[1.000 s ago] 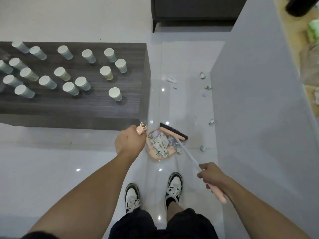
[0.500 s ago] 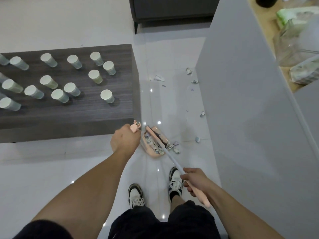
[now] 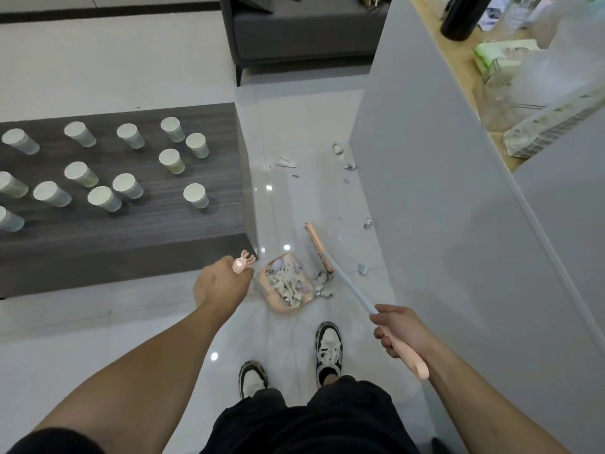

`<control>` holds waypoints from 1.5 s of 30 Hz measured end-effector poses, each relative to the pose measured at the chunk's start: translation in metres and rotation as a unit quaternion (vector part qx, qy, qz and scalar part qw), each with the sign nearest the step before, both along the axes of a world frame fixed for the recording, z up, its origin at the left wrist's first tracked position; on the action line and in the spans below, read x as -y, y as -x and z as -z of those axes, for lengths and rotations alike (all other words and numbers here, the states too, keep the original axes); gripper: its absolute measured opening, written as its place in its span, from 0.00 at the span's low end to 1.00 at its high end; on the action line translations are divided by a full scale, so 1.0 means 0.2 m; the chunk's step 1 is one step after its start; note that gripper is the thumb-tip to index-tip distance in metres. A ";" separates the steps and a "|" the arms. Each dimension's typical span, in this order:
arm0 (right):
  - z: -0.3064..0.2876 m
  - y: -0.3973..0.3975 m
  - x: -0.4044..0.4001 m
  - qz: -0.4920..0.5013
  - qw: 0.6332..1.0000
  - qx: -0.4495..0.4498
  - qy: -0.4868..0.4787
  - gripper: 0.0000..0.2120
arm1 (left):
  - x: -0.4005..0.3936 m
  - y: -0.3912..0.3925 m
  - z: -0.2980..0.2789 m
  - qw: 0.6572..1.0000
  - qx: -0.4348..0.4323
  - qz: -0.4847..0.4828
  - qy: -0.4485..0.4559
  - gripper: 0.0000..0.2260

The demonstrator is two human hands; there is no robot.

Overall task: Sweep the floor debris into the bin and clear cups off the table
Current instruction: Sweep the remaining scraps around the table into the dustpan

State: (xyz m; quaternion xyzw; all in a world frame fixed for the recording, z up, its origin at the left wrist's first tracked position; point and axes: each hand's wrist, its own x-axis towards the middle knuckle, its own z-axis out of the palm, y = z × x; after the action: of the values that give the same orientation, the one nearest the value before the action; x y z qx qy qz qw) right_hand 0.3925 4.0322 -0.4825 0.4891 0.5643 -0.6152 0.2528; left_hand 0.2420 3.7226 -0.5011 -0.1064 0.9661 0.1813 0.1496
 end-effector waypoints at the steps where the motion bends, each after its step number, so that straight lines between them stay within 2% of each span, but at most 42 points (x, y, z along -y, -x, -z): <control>1: 0.00 0.01 -0.02 0.002 1.000 0.000 -0.010 0.16 | 0.00 0.00 -0.01 1.000 0.000 0.007 0.001 0.11; 11: 0.16 0.09 -0.15 -0.010 0.995 0.035 -0.092 0.24 | -0.01 -0.01 0.01 0.998 0.000 0.053 0.024 0.12; 16: 0.22 0.01 -0.02 -0.018 0.995 0.075 -0.060 0.16 | -0.06 0.05 0.04 0.997 -0.004 0.073 0.039 0.12; 20: 0.19 -0.02 0.20 -0.003 0.998 0.064 -0.001 0.11 | -0.11 0.06 0.04 0.996 0.006 0.075 0.045 0.11; 23: 0.15 0.02 0.33 -0.021 0.997 0.063 0.029 0.03 | -0.13 0.04 0.04 0.996 0.005 0.082 0.043 0.12; 30: 0.11 0.02 0.46 -0.001 0.994 0.062 0.090 0.11 | -0.03 0.04 0.03 0.998 0.007 0.059 0.010 0.11; 36: 0.03 0.04 0.41 0.013 0.993 0.051 0.109 0.03 | 0.02 0.01 0.01 0.999 -0.012 0.028 -0.017 0.14; 45: -0.19 0.34 0.19 -0.079 0.997 0.004 0.021 0.06 | -0.12 0.24 -0.16 0.997 -0.028 -0.030 -0.070 0.13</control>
State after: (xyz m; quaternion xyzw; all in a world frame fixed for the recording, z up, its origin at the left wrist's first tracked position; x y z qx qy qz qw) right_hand 0.3240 3.9951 -0.4445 0.4398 0.5871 -0.6031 0.3134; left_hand 0.1940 3.7459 -0.4700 -0.1191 0.9513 0.2557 0.1240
